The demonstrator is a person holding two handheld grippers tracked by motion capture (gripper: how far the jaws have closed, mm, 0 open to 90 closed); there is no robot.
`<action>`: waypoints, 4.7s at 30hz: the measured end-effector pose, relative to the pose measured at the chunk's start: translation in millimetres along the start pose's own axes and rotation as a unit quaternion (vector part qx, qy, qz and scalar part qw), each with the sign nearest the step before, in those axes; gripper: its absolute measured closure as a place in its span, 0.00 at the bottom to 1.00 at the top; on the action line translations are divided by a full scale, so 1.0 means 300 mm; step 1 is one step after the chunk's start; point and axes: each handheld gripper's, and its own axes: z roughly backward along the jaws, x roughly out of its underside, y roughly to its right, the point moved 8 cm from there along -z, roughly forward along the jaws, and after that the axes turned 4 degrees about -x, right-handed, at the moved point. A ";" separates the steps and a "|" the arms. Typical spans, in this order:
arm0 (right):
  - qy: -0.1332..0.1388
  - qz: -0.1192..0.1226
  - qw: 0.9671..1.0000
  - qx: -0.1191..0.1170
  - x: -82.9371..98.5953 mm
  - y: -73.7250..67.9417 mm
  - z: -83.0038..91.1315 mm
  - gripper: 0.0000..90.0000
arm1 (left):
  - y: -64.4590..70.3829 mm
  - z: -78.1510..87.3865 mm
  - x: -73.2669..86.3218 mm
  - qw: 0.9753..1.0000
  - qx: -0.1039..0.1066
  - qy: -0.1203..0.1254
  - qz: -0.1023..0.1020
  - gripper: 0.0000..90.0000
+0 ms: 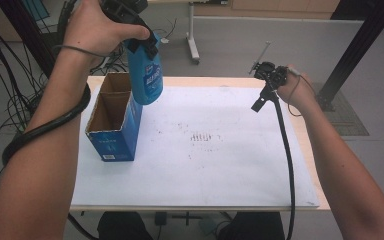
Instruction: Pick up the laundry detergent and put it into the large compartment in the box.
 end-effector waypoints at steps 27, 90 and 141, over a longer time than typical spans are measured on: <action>-0.005 0.010 1.000 0.002 -0.019 -0.009 -0.004 0.08 | -0.243 0.002 0.130 0.993 -0.036 -0.012 0.110 0.42; -0.005 0.005 1.000 -0.004 -0.017 -0.016 -0.023 0.08 | -0.318 -0.309 0.325 0.981 -0.048 -0.057 0.179 0.42; -0.006 0.010 1.000 -0.009 -0.017 -0.027 -0.037 0.08 | -0.254 -0.583 0.473 0.974 -0.042 -0.110 0.191 0.42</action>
